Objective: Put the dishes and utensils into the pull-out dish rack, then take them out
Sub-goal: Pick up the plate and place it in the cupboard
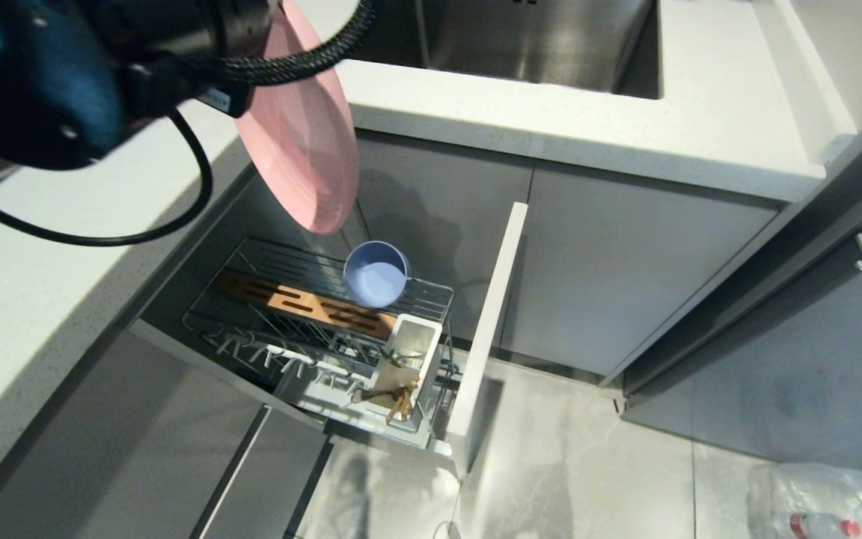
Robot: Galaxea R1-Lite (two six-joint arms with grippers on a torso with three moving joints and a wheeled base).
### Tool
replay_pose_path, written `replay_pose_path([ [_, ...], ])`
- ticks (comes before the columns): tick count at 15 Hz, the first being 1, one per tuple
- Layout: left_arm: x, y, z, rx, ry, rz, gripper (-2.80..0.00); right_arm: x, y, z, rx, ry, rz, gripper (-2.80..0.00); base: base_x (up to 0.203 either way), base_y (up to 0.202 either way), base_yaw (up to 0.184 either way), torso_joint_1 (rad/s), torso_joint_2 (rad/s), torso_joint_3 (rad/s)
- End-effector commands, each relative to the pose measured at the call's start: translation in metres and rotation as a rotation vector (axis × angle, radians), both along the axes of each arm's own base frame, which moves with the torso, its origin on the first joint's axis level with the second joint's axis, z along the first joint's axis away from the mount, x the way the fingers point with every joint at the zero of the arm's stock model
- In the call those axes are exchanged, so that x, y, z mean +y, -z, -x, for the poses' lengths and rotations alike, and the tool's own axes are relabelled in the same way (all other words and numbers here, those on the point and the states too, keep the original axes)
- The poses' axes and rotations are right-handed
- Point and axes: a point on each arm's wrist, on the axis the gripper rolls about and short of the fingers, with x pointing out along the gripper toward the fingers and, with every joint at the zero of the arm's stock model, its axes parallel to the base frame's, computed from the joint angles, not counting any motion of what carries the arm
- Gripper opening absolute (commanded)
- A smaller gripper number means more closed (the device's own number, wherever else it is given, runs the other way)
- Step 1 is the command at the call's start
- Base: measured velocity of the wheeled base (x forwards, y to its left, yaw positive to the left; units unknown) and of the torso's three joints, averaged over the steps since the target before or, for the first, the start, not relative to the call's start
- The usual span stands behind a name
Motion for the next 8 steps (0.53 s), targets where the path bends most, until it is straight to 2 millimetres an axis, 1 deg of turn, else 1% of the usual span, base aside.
replay_pose_path([
  [1,-0.025,0.023,-0.016,0.055,-0.046,-0.019,-2.80,0.000,0.000,0.000,0.000,0.001,0.000,-2.80,0.000,0.000,0.000,0.000,0.00,0.000],
  [3,-0.029,0.036,-0.022,0.071,-0.061,0.024,-2.80,0.000,0.000,0.000,0.001,0.000,0.000,-2.80,0.000,0.000,0.000,0.000,0.00,0.000],
  [4,-0.028,0.047,-0.027,0.088,-0.072,0.025,-2.80,0.000,0.000,0.000,0.000,0.000,0.000,-2.80,0.000,0.000,0.000,0.000,0.00,0.000],
  [6,-0.020,0.067,-0.041,0.122,-0.112,0.028,-2.80,0.000,0.000,0.000,0.001,0.000,0.000,-2.80,0.000,0.000,0.000,0.000,0.00,0.000],
  [8,-0.008,0.081,-0.053,0.147,-0.166,0.010,-2.80,0.000,0.000,0.000,0.000,0.001,0.000,-2.80,0.000,0.000,0.000,0.000,0.00,0.000],
])
